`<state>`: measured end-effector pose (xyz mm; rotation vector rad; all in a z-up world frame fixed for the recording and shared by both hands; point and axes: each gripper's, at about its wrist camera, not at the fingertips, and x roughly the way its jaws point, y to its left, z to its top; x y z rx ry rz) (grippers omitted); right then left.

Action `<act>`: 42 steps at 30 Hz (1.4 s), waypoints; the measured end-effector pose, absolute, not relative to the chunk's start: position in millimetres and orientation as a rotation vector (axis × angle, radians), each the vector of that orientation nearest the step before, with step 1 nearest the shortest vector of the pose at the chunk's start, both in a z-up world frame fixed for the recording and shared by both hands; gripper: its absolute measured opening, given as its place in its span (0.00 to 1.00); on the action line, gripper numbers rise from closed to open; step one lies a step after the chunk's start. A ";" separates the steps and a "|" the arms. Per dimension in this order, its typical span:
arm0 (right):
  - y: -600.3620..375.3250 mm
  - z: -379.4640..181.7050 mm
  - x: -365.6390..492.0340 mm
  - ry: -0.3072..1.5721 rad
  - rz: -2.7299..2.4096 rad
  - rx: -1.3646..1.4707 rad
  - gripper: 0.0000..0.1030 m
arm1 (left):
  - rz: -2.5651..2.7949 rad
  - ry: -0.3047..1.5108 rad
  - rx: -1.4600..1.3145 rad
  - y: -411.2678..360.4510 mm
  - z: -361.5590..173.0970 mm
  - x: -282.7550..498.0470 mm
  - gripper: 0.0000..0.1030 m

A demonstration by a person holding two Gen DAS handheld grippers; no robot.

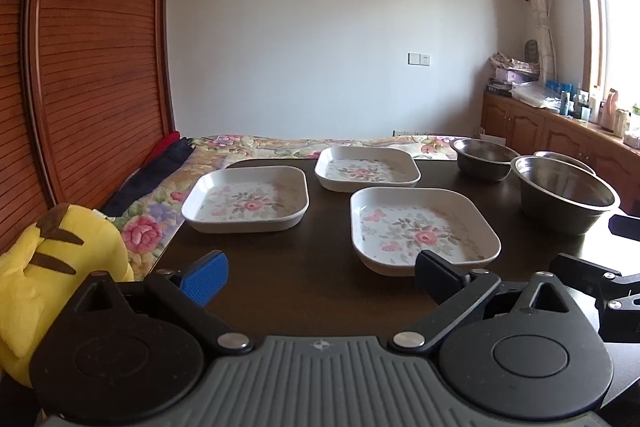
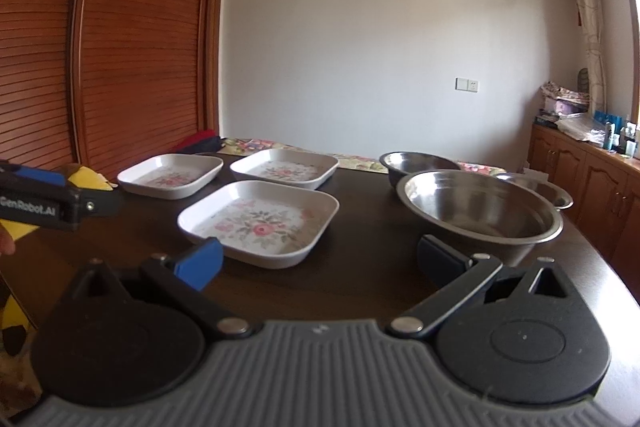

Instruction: Organize plates and bowls

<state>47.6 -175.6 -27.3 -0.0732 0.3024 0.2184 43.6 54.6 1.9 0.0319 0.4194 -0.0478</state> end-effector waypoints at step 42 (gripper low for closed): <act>-177.3 -32.3 166.6 0.583 0.389 -0.077 0.35 | -0.186 0.591 0.125 42.5 -17.1 171.9 0.43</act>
